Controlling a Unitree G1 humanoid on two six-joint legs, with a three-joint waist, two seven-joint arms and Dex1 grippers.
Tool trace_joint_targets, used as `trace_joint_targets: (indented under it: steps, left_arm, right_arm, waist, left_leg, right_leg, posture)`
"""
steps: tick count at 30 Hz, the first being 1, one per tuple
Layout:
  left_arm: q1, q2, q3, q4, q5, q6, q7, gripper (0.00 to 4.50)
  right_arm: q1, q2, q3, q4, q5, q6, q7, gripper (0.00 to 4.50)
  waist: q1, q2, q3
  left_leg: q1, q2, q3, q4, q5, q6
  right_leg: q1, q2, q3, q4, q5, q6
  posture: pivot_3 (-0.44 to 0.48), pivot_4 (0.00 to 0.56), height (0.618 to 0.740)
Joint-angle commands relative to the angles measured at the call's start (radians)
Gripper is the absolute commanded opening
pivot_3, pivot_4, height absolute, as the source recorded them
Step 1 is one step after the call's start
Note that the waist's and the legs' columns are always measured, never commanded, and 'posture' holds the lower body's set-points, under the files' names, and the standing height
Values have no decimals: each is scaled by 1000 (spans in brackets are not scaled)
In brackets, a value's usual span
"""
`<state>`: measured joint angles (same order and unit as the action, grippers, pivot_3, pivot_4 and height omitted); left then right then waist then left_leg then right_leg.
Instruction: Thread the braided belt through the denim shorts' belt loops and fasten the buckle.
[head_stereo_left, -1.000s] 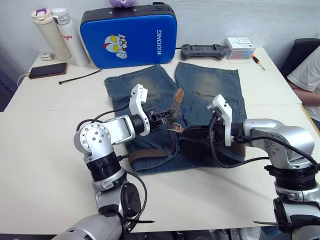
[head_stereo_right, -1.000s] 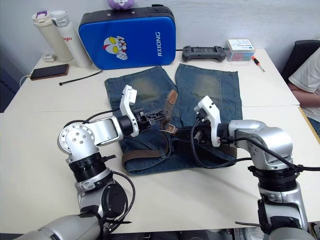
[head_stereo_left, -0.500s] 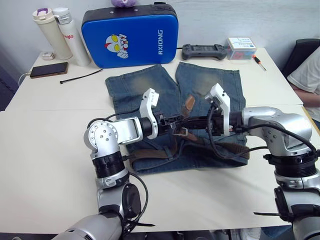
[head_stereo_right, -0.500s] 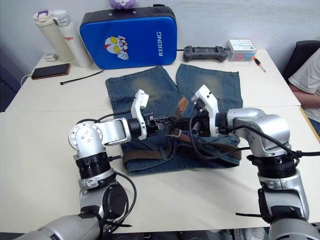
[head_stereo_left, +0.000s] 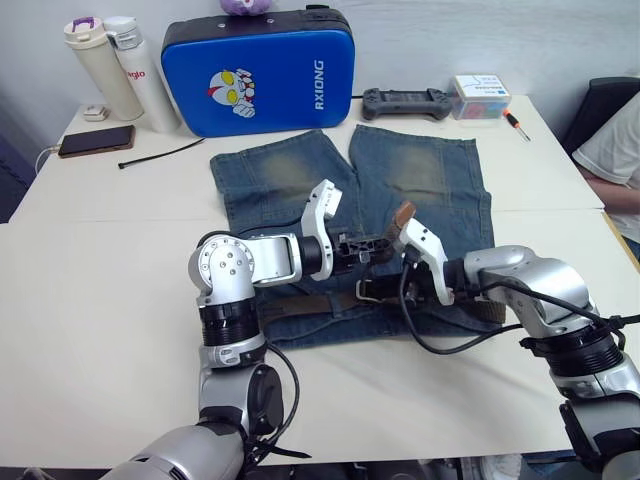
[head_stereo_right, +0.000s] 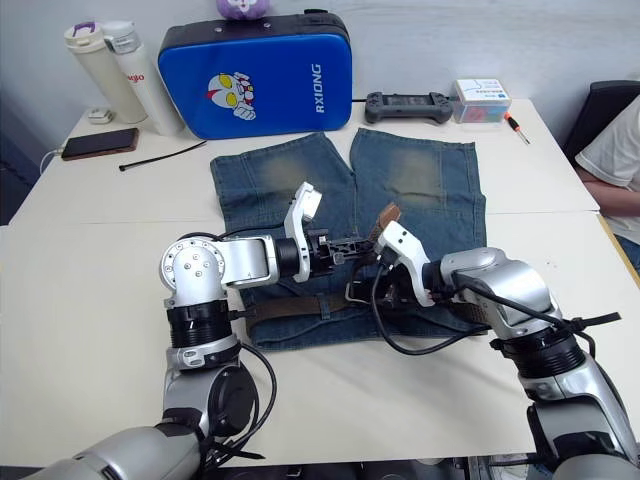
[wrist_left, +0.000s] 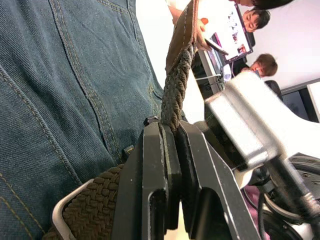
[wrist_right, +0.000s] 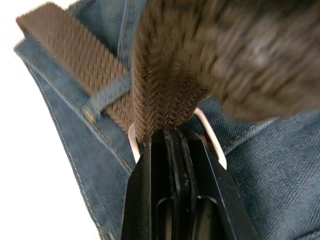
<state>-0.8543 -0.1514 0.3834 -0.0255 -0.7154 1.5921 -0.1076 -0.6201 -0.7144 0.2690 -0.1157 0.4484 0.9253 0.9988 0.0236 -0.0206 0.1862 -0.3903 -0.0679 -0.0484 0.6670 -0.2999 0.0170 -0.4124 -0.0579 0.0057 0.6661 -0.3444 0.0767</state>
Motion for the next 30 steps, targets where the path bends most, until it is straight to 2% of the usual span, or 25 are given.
trace_joint_targets:
  steps: [1,6,13,17,21,23,26,30]
  left_arm:
    - [-43,-25,9,-56,-46,16,-29,0]
    - [-1,28,27,-112,-79,22,-9,0]
    - [157,79,104,-175,-218,22,121,0]
    - [185,52,281,-224,-373,22,245,0]
    - [178,46,350,-231,-498,22,324,0]
    - [178,68,378,-226,-601,4,379,0]
    - [200,120,350,-216,-759,-51,458,0]
    - [269,230,223,-210,-978,-167,572,0]
  right_arm:
    - [35,-50,66,3,-63,-21,26,97]
    - [49,-123,97,-19,-120,-70,53,97]
    - [55,-113,55,-47,-112,-50,16,97]
    - [69,-123,51,-69,-108,-37,14,97]
    - [72,-123,61,-71,-115,-38,18,97]
    - [69,-124,66,-68,-117,-41,22,97]
    - [61,-123,72,-58,-123,-48,25,97]
    - [49,-116,75,-44,-130,-59,27,97]
  waist:
    - [0,0,0]
    - [6,0,0]
    - [4,0,0]
    - [7,-1,0]
    - [11,-2,-1]
    - [8,-2,-1]
    - [4,-2,-1]
    - [4,-2,-1]
  left_leg:
    - [0,0,0,0,0,0]
    - [0,0,-2,0,0,0]
    - [1,0,-2,0,0,0]
    - [1,0,-3,1,0,0]
    - [0,-1,-4,1,0,1]
    - [1,-1,-3,1,0,1]
    - [1,0,-3,1,0,1]
    - [1,0,-3,1,0,1]
  right_leg:
    - [0,0,0,0,0,0]
    - [2,-1,-2,-3,0,1]
    - [3,-1,-2,-3,1,1]
    - [3,-1,-2,-3,1,1]
    - [4,-1,-3,-4,1,1]
    - [4,-1,-2,-4,1,1]
    - [4,-1,-2,-3,1,1]
    - [4,-1,-2,-4,1,1]
  posture:
    - [0,150,740]
    - [0,150,740]
    - [0,150,740]
    - [0,150,740]
    - [0,150,740]
    - [0,150,740]
    - [0,150,740]
    - [0,150,740]
